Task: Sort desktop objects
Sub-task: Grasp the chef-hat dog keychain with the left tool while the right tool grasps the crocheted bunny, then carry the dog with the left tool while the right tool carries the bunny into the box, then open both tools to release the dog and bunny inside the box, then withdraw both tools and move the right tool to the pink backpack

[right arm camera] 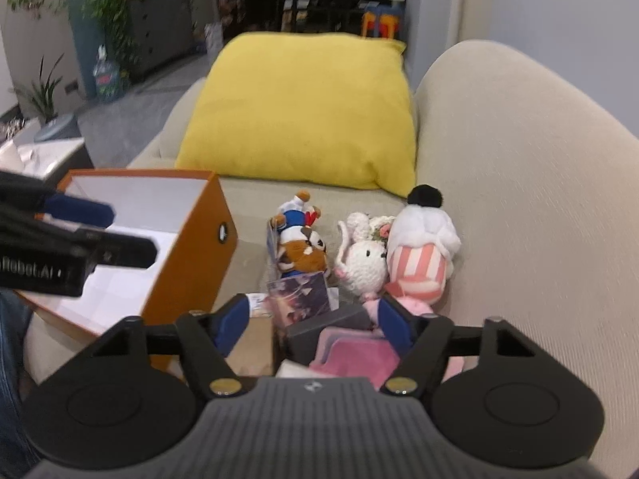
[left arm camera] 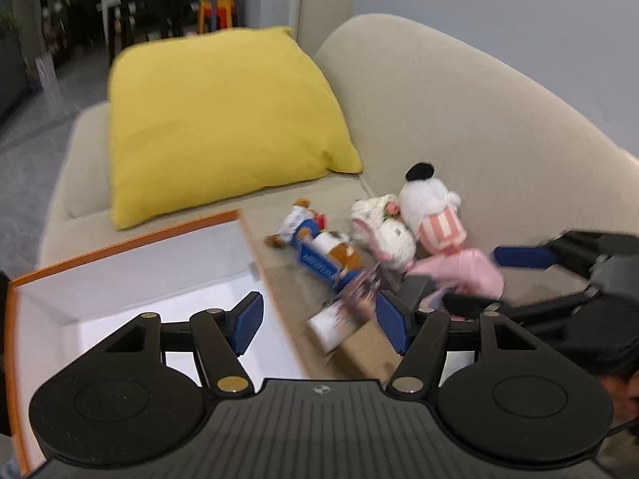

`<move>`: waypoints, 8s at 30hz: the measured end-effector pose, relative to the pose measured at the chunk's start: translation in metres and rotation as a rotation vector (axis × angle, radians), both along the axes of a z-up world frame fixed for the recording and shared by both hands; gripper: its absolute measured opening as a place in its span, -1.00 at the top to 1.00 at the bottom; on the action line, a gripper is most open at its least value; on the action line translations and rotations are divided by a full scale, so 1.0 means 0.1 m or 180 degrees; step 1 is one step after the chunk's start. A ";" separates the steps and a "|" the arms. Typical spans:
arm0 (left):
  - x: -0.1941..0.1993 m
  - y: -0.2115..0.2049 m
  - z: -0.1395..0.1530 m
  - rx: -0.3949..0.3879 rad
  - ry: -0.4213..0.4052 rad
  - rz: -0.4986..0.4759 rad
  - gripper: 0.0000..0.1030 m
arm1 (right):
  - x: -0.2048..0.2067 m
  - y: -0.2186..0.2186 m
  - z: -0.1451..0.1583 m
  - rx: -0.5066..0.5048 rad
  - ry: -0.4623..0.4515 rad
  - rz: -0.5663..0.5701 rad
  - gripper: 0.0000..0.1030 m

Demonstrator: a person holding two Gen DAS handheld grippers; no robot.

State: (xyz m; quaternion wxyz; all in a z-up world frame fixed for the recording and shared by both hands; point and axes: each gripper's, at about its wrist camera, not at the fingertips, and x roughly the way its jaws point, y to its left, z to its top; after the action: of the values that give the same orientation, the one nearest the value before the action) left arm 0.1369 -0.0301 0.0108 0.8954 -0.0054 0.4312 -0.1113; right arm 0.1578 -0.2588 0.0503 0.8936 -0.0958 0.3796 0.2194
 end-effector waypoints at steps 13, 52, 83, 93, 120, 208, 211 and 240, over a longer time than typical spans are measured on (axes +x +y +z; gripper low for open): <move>1.29 -0.25 -0.64 -0.0183 0.0880 0.0226 -0.43 | 1.13 0.38 -0.52 -0.0540 0.0485 0.0552 0.00; 1.49 -0.02 -0.47 -0.0514 0.1140 0.0424 -0.03 | 1.34 0.53 -0.91 -0.0902 0.0231 0.0808 -0.22; -0.17 1.40 0.43 -0.0726 0.0237 0.0668 -0.03 | 0.70 0.85 0.30 -0.0022 -0.0106 0.0597 0.16; -0.26 1.91 0.08 -0.0672 0.0387 0.0854 -0.03 | 0.09 1.87 0.47 -0.0077 -0.0329 0.1456 0.15; 0.30 2.13 -0.98 0.0014 0.1059 0.0315 -0.13 | 0.21 2.92 -0.87 -0.0706 -0.0165 0.2078 -0.09; -0.53 2.46 -0.64 0.0452 0.0155 0.0837 0.46 | 0.68 2.39 -1.00 0.0674 0.1805 0.0565 0.14; -0.54 2.44 -0.69 0.0342 0.0172 0.0811 0.54 | 0.71 2.39 -1.03 0.0715 0.1889 0.0472 0.17; -0.69 1.83 -0.13 0.0538 -0.0354 0.0722 0.54 | 0.07 1.61 -0.22 0.0753 0.0913 0.0795 -0.05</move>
State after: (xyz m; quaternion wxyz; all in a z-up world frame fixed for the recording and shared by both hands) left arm 0.0679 0.1532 -0.0024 0.9220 0.0276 0.3853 0.0271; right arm 0.1650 -0.0982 0.0280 0.8014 -0.0044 0.4597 0.3827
